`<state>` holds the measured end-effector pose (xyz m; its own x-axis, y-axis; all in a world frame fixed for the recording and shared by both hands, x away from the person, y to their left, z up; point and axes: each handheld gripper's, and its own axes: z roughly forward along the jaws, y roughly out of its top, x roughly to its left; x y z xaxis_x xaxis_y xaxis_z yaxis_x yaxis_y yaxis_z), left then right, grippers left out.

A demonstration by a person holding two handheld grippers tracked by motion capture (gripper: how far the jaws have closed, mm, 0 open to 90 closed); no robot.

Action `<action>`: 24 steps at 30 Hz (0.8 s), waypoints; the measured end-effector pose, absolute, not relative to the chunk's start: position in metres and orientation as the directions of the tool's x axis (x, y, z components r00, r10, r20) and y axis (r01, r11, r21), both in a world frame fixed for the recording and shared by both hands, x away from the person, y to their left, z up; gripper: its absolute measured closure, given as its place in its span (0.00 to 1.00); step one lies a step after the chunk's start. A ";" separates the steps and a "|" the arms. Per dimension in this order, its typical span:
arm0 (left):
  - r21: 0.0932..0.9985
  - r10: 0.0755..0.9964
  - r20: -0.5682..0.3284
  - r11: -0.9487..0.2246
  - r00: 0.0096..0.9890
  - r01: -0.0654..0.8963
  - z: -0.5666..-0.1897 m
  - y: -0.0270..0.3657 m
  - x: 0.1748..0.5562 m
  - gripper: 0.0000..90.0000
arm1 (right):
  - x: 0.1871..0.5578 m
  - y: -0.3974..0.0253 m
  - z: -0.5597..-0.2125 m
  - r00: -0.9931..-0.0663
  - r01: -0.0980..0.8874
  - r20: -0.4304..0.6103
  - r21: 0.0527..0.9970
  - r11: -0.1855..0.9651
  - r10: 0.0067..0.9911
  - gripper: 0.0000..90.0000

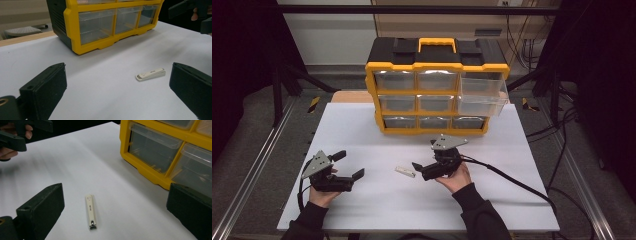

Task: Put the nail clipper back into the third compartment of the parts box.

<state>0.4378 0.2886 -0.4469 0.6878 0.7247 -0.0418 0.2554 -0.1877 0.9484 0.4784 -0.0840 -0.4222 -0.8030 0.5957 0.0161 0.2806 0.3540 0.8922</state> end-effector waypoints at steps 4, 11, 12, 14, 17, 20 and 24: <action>0.948 0.724 -0.042 -0.190 0.689 0.257 -0.447 0.288 0.438 0.01 | 0.481 -0.076 -0.422 -0.810 0.277 0.006 0.885 0.373 0.587 0.03; 0.947 0.724 -0.041 -0.191 0.689 0.257 -0.447 0.288 0.438 0.01 | 0.485 -0.061 -0.425 -0.822 0.279 0.001 0.872 0.401 0.570 0.04; 0.947 0.724 -0.041 -0.191 0.689 0.257 -0.447 0.288 0.438 0.01 | 0.485 -0.061 -0.425 -0.822 0.279 0.001 0.872 0.401 0.570 0.04; 0.947 0.723 -0.041 -0.191 0.689 0.257 -0.447 0.288 0.438 0.01 | 0.487 -0.055 -0.426 -0.823 0.281 -0.010 0.861 0.423 0.568 0.04; 0.948 0.724 -0.041 -0.190 0.689 0.256 -0.447 0.288 0.438 0.01 | 0.490 -0.045 -0.432 -0.832 0.291 -0.004 0.848 0.442 0.555 0.05; 0.948 0.724 -0.042 -0.190 0.689 0.257 -0.447 0.289 0.438 0.01 | 0.491 -0.042 -0.436 -0.834 0.295 -0.010 0.837 0.461 0.552 0.06; 0.948 0.724 -0.040 -0.190 0.689 0.255 -0.447 0.288 0.438 0.01 | 0.493 -0.035 -0.446 -0.840 0.312 -0.004 0.815 0.488 0.543 0.08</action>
<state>0.4381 0.2883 -0.4469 0.6890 0.7236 -0.0404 0.2554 -0.1903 0.9479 0.4932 -0.0346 -0.4460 -0.8397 0.5431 -0.0039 0.3120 0.4883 0.8150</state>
